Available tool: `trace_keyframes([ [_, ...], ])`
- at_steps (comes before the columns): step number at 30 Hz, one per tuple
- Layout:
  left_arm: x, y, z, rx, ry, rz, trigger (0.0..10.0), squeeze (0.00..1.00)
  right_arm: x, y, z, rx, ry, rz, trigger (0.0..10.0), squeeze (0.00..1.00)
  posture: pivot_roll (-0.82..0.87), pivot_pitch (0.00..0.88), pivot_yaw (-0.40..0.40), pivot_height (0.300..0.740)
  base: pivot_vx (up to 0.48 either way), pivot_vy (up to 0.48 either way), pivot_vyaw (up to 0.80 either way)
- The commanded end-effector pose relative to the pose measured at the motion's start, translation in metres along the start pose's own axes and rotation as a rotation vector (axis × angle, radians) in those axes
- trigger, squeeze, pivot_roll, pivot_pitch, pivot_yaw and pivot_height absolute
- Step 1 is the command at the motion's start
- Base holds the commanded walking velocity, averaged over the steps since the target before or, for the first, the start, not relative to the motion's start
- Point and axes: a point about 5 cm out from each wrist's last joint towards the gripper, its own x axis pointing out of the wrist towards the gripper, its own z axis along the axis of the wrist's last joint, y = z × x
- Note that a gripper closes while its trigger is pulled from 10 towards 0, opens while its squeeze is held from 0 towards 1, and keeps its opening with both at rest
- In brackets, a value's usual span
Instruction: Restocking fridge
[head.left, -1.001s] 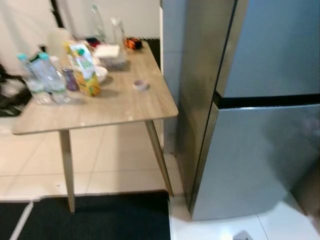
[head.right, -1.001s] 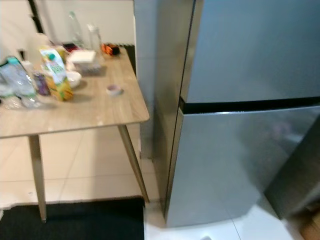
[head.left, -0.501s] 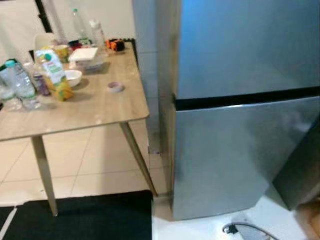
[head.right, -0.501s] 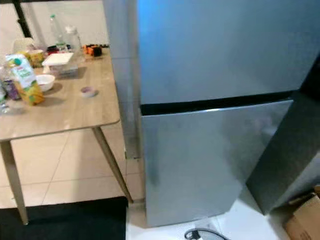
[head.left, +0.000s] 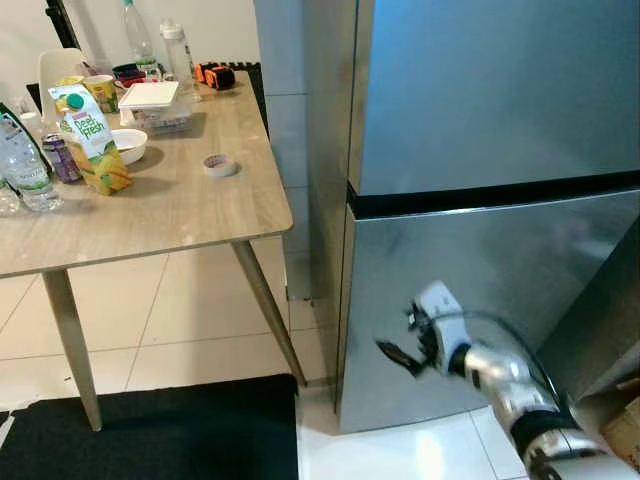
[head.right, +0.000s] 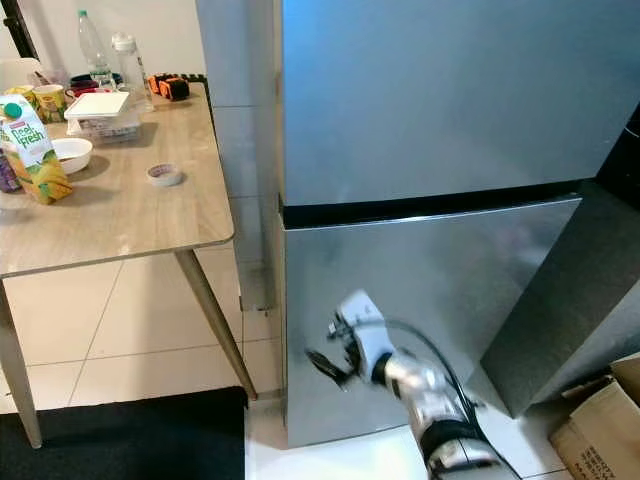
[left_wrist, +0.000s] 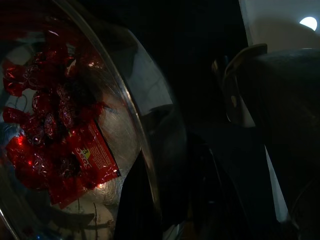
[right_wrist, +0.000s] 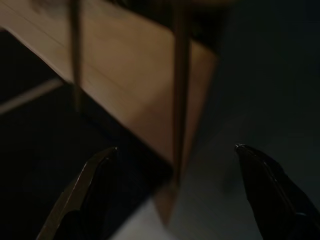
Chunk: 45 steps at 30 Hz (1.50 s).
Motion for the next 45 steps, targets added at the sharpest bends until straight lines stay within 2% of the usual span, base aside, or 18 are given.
trace_keyframes([
  [1, 0.000, -0.012, 0.001, 0.005, -0.007, -0.041, 10.0, 0.00, -0.002, 0.003, 0.003, 0.049, -0.034, 0.095, 10.0, 1.00, -0.12, 0.000, -0.029, 0.740, 0.000, 0.000, 0.00],
  [2, 0.000, -0.012, 0.001, 0.005, -0.007, -0.041, 10.0, 0.00, -0.002, 0.003, 0.003, 0.049, -0.034, 0.095, 10.0, 1.00, -0.12, 0.000, -0.029, 0.740, 0.000, 0.000, 0.00],
  [4, 0.000, -0.012, 0.000, 0.008, -0.007, -0.041, 10.0, 0.00, 0.002, 0.000, 0.040, 0.026, -0.153, 0.280, 10.0, 1.00, -0.12, 0.000, -0.032, 0.740, 0.000, 0.000, 0.00],
  [6, 0.000, -0.012, 0.000, 0.010, -0.008, -0.042, 10.0, 0.00, 0.000, -0.005, 0.065, -0.018, -0.219, 0.380, 10.0, 1.00, -0.11, 0.000, -0.032, 0.740, 0.000, 0.000, 0.00],
  [7, 0.000, -0.012, 0.000, 0.010, -0.008, -0.042, 10.0, 0.00, 0.000, -0.005, 0.065, -0.018, -0.219, 0.380, 10.0, 1.00, -0.11, 0.000, -0.032, 0.740, 0.000, 0.000, 0.00],
  [8, 0.000, -0.012, -0.001, 0.012, -0.006, -0.042, 10.0, 0.00, -0.001, -0.012, 0.081, -0.105, -0.221, 0.378, 10.0, 1.00, -0.11, 0.000, -0.032, 0.740, 0.000, 0.000, 0.00],
  [10, 0.000, -0.012, -0.002, 0.014, -0.004, -0.042, 10.0, 0.00, -0.001, -0.019, 0.090, -0.230, -0.166, 0.343, 10.0, 1.00, -0.11, 0.000, -0.029, 0.740, 0.000, 0.000, 0.00],
  [11, 0.000, -0.012, -0.002, 0.014, -0.004, -0.042, 10.0, 0.00, -0.001, -0.019, 0.090, -0.230, -0.166, 0.343, 10.0, 1.00, -0.11, 0.000, -0.029, 0.740, 0.000, 0.000, 0.00],
  [12, 0.000, -0.011, -0.002, 0.015, -0.003, -0.042, 10.0, 0.00, 0.000, -0.027, 0.097, -0.336, -0.119, 0.280, 10.0, 1.00, -0.11, 0.000, -0.029, 0.740, 0.000, 0.000, 0.00],
  [13, 0.000, -0.011, -0.002, 0.015, -0.003, -0.042, 10.0, 0.00, 0.000, -0.027, 0.097, -0.336, -0.119, 0.280, 10.0, 1.00, -0.11, 0.000, -0.029, 0.740, 0.000, 0.000, 0.00],
  [14, 0.000, -0.011, -0.003, 0.015, -0.002, -0.041, 10.0, 0.00, 0.001, -0.032, 0.103, -0.392, -0.098, 0.239, 10.0, 0.04, -0.11, 0.000, -0.029, 0.740, 0.000, 0.000, 0.00],
  [15, 0.000, -0.011, -0.003, 0.015, -0.002, -0.041, 10.0, 0.00, 0.001, -0.032, 0.103, -0.392, -0.098, 0.239, 10.0, 0.04, -0.11, 0.000, -0.029, 0.740, 0.000, 0.000, 0.00],
  [22, 0.000, -0.011, -0.004, 0.015, 0.002, -0.042, 10.0, 0.00, -0.003, -0.054, 0.131, -0.622, 0.054, 0.091, 10.0, 0.00, -0.11, 0.000, -0.029, 0.740, 0.000, 0.000, 0.00],
  [29, 0.000, -0.011, -0.004, 0.015, 0.003, -0.042, 10.0, 0.00, -0.004, -0.063, 0.136, -0.692, 0.115, 0.004, 10.0, 0.00, -0.11, 0.000, -0.029, 0.740, 0.000, 0.000, 0.00],
  [30, 0.000, -0.011, -0.004, 0.015, 0.003, -0.042, 10.0, 0.00, -0.005, -0.067, 0.133, -0.743, 0.171, -0.019, 10.0, 0.00, -0.11, 0.000, -0.029, 0.740, 0.000, 0.000, 0.00],
  [32, 0.000, -0.011, -0.004, 0.015, 0.003, -0.042, 10.0, 0.00, -0.005, -0.067, 0.133, -0.743, 0.171, -0.019, 10.0, 0.00, -0.11, 0.000, -0.029, 0.740, 0.000, 0.000, 0.00],
  [37, 0.000, -0.010, -0.004, 0.016, 0.004, -0.039, 10.0, 0.00, -0.011, -0.075, 0.111, -0.937, 0.447, -0.016, 10.0, 0.00, -0.11, 0.000, -0.031, 0.740, 0.000, 0.000, 0.00],
  [45, 0.000, -0.011, -0.004, 0.016, 0.005, -0.043, 10.0, 0.00, -0.009, -0.069, 0.094, -0.958, 0.535, 0.090, 10.0, 0.00, -0.11, 0.000, -0.033, 0.740, 0.000, 0.000, 0.00],
])
